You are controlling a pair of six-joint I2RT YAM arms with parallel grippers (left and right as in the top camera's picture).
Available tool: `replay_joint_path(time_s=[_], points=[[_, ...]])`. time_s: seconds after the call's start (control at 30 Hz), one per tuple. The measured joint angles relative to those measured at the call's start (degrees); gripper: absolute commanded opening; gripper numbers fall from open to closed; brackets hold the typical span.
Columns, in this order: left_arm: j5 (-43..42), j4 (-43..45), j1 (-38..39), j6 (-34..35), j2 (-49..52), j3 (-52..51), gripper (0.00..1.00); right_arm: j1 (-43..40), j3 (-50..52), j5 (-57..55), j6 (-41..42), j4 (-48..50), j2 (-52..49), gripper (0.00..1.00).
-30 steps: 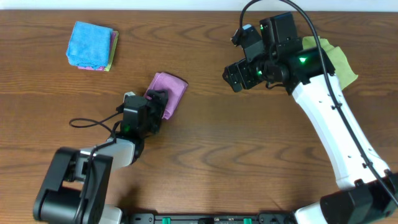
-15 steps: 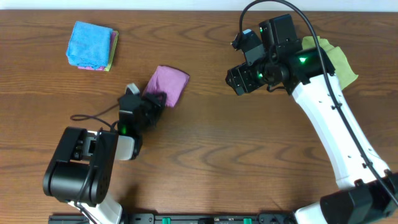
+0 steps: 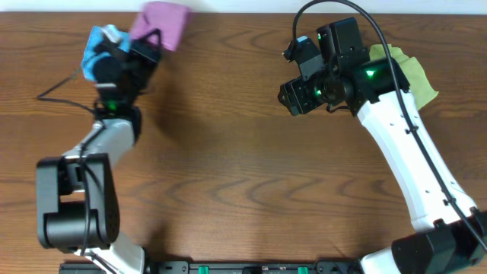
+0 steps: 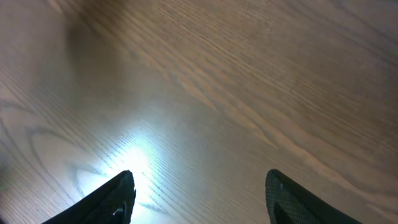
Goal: Fold the cloth
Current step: 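Carry the purple cloth up-left and place it on the cloth stack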
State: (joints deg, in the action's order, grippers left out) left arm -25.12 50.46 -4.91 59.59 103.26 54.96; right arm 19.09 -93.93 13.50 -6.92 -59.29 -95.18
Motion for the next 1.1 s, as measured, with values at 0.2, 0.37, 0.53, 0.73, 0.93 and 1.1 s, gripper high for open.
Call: replay_joint_path(time_s=[0.2,0.37,0.53,0.73,0.93,1.1], points=[[-2.2,-6.5,-8.9,-9.2,0.0,1.2,0.06,0.0,0.0,0.0,0.0,1.6,0.0,0.66],[-3.9,-9.5,-11.5,-13.3,0.0,1.2,0.05,0.0,0.0,0.0,0.3,1.7,-0.2,0.65],[-3.4,-15.6,-12.6,-18.5,0.0,1.2,0.06,0.0,0.0,-0.1,0.5,1.7,-1.2,0.65],[-1.8,-16.2,-13.4,-22.2,0.0,1.2,0.06,0.0,0.0,-0.1,0.9,1.7,-1.2,0.64],[-0.6,-17.7,-13.5,-23.5,0.0,1.2,0.06,0.0,0.0,-0.1,1.5,1.7,-1.2,0.62],[0.0,-15.5,-13.5,-23.6,0.0,1.2,0.06,0.0,0.0,-0.1,1.9,1.7,-1.2,0.62]])
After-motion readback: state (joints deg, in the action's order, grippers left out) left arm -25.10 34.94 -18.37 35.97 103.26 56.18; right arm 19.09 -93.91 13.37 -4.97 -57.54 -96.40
